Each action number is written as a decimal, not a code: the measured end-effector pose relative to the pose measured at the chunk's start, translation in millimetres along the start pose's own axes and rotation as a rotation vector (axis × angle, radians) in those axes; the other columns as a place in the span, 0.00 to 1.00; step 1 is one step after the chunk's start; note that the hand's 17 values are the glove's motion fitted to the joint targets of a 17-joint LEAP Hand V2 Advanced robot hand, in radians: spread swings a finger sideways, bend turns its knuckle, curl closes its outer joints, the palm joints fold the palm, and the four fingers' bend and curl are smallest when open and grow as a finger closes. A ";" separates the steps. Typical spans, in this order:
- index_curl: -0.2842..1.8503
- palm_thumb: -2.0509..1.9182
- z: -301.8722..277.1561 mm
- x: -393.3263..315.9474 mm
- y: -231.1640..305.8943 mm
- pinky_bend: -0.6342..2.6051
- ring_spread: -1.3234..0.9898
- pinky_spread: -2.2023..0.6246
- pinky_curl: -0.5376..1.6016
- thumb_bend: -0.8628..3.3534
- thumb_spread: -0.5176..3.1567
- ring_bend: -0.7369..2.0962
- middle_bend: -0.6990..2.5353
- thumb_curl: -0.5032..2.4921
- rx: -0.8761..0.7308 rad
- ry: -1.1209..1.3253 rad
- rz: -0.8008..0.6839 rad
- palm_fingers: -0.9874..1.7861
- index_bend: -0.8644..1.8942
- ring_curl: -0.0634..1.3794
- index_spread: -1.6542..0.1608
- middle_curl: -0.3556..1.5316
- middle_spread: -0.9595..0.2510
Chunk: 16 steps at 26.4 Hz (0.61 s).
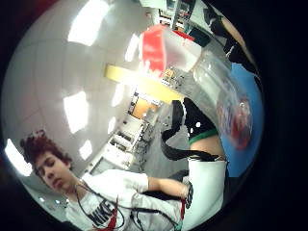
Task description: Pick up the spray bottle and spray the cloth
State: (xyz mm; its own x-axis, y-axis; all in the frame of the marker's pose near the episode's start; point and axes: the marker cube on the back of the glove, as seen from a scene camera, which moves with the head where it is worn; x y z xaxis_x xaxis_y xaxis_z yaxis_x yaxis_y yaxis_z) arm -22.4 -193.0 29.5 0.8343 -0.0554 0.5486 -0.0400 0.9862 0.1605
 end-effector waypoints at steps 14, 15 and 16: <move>0.21 0.71 -92.6 23.0 135.1 0.32 0.55 0.82 0.41 0.20 0.44 0.41 0.35 0.33 0.070 0.497 -0.168 0.65 0.34 0.30 0.77 0.41 0.73; 0.21 0.71 -93.8 24.8 139.8 0.32 0.55 0.82 0.41 0.20 0.44 0.41 0.35 0.33 0.081 0.509 -0.167 0.65 0.34 0.30 0.76 0.41 0.73; 0.21 0.71 -95.2 26.8 144.0 0.32 0.55 0.82 0.41 0.20 0.44 0.41 0.35 0.33 0.090 0.518 -0.163 0.65 0.34 0.30 0.76 0.41 0.72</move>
State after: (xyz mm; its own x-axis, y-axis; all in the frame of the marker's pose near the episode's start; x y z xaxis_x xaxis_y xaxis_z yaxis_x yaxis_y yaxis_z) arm 46.6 -37.6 -10.8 0.9943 -0.0994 0.0387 0.0839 0.9528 0.2918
